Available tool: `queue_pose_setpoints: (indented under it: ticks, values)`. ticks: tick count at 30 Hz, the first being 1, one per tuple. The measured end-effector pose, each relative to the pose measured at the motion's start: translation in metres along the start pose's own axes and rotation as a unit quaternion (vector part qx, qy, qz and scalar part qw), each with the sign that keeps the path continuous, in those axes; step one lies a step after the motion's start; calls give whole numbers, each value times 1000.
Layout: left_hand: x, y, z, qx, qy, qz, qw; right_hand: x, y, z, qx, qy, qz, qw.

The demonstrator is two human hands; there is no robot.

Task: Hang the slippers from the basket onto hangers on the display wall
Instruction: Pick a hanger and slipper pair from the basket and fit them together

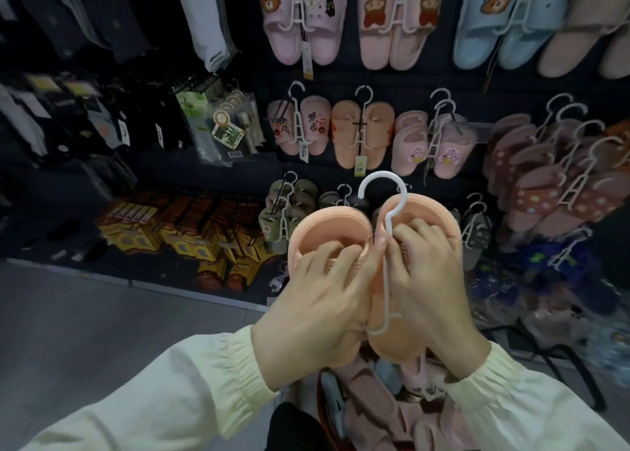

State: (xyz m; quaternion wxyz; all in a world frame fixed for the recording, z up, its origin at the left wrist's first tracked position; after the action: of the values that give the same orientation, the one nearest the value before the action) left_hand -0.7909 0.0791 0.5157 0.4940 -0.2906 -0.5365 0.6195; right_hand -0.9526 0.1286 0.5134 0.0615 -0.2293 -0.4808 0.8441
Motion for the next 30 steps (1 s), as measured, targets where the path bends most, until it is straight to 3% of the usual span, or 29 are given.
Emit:
queue_pose_setpoints:
  ticks: [7,11,15,19,30]
  values:
    - [2,8,5,44,-27,6,999,-2,-1,5,-7,4,34,999]
    - [-2,9,4,34,-25,6,999,7,-2,8,-19,-9,41,999]
    - [-9,10,2,0,-35,-7,999,24,-15,17,-39,25,126,991]
    - [-10,12,-1,-38,-23,-17,999,42,-26,28,-44,37,97,994]
    - [-3,12,5,-34,31,12,999,46,-50,36,-11,33,138,990]
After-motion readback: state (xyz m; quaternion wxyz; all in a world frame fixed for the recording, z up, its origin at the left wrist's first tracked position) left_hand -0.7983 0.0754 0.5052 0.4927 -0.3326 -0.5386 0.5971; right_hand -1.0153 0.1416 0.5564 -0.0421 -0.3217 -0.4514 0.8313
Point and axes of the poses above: each hand's wrist, its own z-axis towards the middle knuckle, its own y-axis out of the palm, x = y × z, the point moved 1 cm from there along z, towards the middle knuckle, and after that the axes turned 13 degrees about -z, right-handed, at the moved point
